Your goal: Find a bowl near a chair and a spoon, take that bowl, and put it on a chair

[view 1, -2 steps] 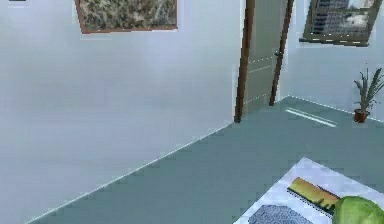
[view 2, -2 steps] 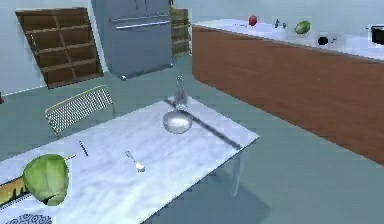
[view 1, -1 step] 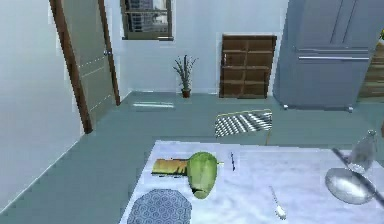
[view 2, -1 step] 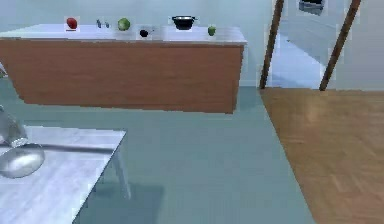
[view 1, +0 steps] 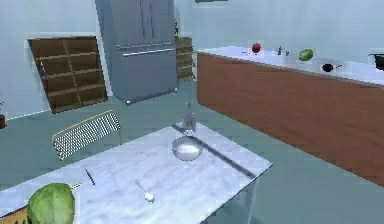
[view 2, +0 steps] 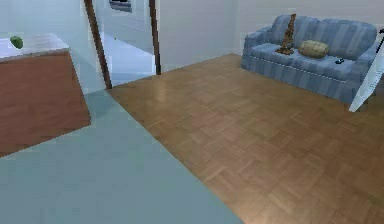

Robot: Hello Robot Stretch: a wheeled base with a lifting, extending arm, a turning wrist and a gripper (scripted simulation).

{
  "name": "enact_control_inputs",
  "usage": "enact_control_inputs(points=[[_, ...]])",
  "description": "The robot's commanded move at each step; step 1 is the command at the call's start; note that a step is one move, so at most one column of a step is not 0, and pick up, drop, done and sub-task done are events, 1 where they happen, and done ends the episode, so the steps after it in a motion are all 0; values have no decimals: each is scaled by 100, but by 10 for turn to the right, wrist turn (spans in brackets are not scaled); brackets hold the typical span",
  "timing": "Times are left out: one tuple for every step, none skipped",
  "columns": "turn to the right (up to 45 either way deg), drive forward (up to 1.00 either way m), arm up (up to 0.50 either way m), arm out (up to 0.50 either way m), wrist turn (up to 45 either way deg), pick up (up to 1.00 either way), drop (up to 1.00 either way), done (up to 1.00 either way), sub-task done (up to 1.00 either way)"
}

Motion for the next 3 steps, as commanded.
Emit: enact_control_inputs(points=[[240,0,0,0,0,0,0,0,0],[0,50,0,0,0,0,0,0,0],[240,0,0,0,0,0,0,0,0]])
